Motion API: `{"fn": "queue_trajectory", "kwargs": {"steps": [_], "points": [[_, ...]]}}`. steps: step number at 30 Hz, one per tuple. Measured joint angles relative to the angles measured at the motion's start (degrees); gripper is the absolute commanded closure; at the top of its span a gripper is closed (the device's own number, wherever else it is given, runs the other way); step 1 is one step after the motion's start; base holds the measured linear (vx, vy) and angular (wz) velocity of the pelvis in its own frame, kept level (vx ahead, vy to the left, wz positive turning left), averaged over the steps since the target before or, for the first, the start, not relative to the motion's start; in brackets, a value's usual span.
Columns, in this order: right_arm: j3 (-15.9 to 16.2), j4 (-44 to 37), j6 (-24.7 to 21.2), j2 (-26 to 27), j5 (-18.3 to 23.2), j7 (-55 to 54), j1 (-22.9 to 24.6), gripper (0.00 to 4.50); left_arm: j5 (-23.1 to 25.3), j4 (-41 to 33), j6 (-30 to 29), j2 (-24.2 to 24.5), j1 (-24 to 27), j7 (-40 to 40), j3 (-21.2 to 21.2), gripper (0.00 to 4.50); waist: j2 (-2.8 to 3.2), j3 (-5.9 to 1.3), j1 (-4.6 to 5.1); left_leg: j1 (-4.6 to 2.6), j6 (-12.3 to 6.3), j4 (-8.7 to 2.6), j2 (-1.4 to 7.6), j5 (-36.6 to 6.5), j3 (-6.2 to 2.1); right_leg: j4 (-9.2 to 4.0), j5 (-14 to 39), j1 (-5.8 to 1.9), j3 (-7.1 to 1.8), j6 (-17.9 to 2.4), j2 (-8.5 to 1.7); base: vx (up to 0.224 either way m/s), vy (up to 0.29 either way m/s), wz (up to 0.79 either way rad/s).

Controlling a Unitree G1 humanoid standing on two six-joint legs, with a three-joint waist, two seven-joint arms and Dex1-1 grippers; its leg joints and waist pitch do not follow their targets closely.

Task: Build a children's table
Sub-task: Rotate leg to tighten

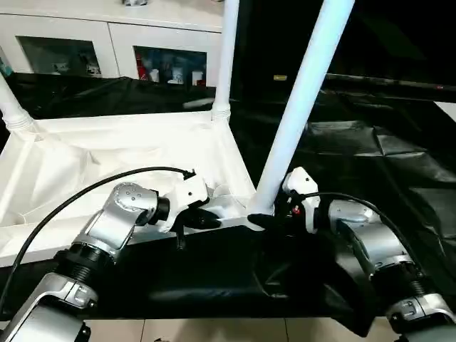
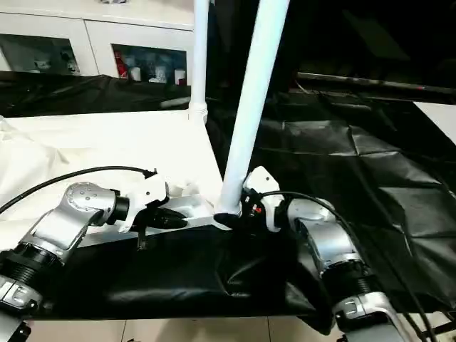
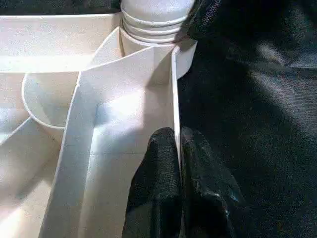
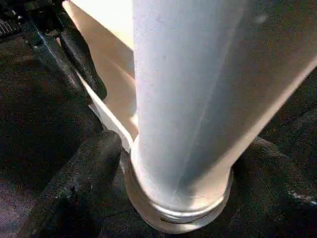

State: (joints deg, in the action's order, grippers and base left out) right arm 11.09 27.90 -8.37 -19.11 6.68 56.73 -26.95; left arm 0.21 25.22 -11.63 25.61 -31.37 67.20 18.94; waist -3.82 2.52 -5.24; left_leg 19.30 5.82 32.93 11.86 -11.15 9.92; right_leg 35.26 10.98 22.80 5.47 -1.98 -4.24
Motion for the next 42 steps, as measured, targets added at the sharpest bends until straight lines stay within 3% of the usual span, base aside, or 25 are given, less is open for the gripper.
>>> {"fn": "queue_trajectory", "kwargs": {"steps": [2, 9, 19, 24, 27, 34, 38, 41, 42], "points": [[-0.19, 0.11, -0.01, 0.03, 0.05, 0.00, 0.00, 1.08, 0.00, 0.00, 0.00, 0.02, 0.00, 0.00, 0.00, 4.50, 0.00, 0.00, 0.00, 0.00, 0.00, 0.00, 0.00, 0.00, 0.00, 0.00, 0.00, 0.00, 0.00, 0.00, 0.00, 0.000, 0.000, 0.00], [-0.51, 0.51, 0.00, 0.02, 0.42, 0.00, -0.07, 1.78, -0.02, 0.00, 0.00, 0.02, 0.01, 0.14, 0.02, 4.50, 0.00, 0.00, -0.04, 0.00, 0.00, 0.00, 0.00, 0.00, 0.00, 0.00, 0.00, 0.00, 0.00, 0.00, 0.00, 0.000, 0.000, 0.00], [-0.93, 1.53, 0.34, 0.81, 0.46, -1.19, -0.07, 1.87, -0.02, -0.11, -0.13, -0.02, 0.18, -0.23, -0.11, 4.50, -0.03, -0.02, 0.03, -0.04, 0.00, 0.00, 0.00, 0.00, 0.00, 0.01, 0.00, -0.03, 0.00, 0.00, 0.00, 0.000, 0.000, 0.00], [-4.05, 5.82, 1.02, 5.74, 0.43, -11.52, -0.78, 1.89, 1.73, 2.73, -1.09, -3.44, -1.06, -6.82, -1.05, 4.50, -0.01, -0.04, 0.19, -0.33, 0.01, 0.19, 0.00, 0.01, -0.01, 0.01, 0.01, -0.35, -0.01, 0.18, -0.02, 0.000, 0.000, 0.00], [-7.38, 8.16, -0.72, 10.52, 0.17, -23.58, -2.07, 1.89, 3.19, 6.98, -2.56, -7.70, -3.68, -13.58, -1.40, 4.50, -0.07, -0.07, 0.29, -0.39, 0.01, 0.39, -0.01, 0.01, -0.05, -0.02, -0.07, -0.50, -0.01, 0.23, -0.05, 0.000, 0.000, 0.00], [-11.03, 12.35, -1.21, 17.96, -2.16, -44.19, -5.47, 1.89, 5.99, 13.13, -4.72, -15.05, -7.87, -22.91, -1.22, 4.50, -0.03, -0.17, 0.17, -0.37, 0.01, 0.42, -0.03, 0.01, -0.09, -0.18, -0.07, -0.64, 0.00, 0.29, -0.08, 0.000, 0.000, 0.00], [-11.20, 14.50, 0.55, 18.38, -2.92, -46.50, -6.50, 1.89, 6.48, 14.59, -4.12, -16.04, -8.69, -24.11, -1.09, 4.50, 0.09, -0.27, 0.04, -0.35, -0.02, 0.23, -0.07, -0.01, -0.08, -0.27, -0.01, -0.64, 0.00, 0.38, -0.08, 0.000, 0.000, 0.00], [-11.82, 14.72, 1.28, 18.39, -2.50, -45.53, -6.49, 1.19, 6.49, 14.64, -3.88, -16.02, -8.69, -23.77, -1.10, 4.50, 0.13, -0.27, 0.03, -0.35, -0.01, 0.20, -0.06, 0.00, -0.08, -0.26, 0.00, -0.63, 0.02, 0.40, -0.08, 0.000, 0.000, 0.00], [-12.36, 14.72, 1.38, 18.25, -2.19, -44.30, -6.47, 1.19, 6.46, 14.64, -3.67, -15.84, -8.69, -23.48, -1.10, 4.50, 0.15, -0.26, 0.06, -0.35, -0.01, 0.20, -0.06, 0.00, -0.08, -0.27, 0.00, -0.62, 0.02, 0.40, -0.08, 0.000, 0.000, 0.00]]}}
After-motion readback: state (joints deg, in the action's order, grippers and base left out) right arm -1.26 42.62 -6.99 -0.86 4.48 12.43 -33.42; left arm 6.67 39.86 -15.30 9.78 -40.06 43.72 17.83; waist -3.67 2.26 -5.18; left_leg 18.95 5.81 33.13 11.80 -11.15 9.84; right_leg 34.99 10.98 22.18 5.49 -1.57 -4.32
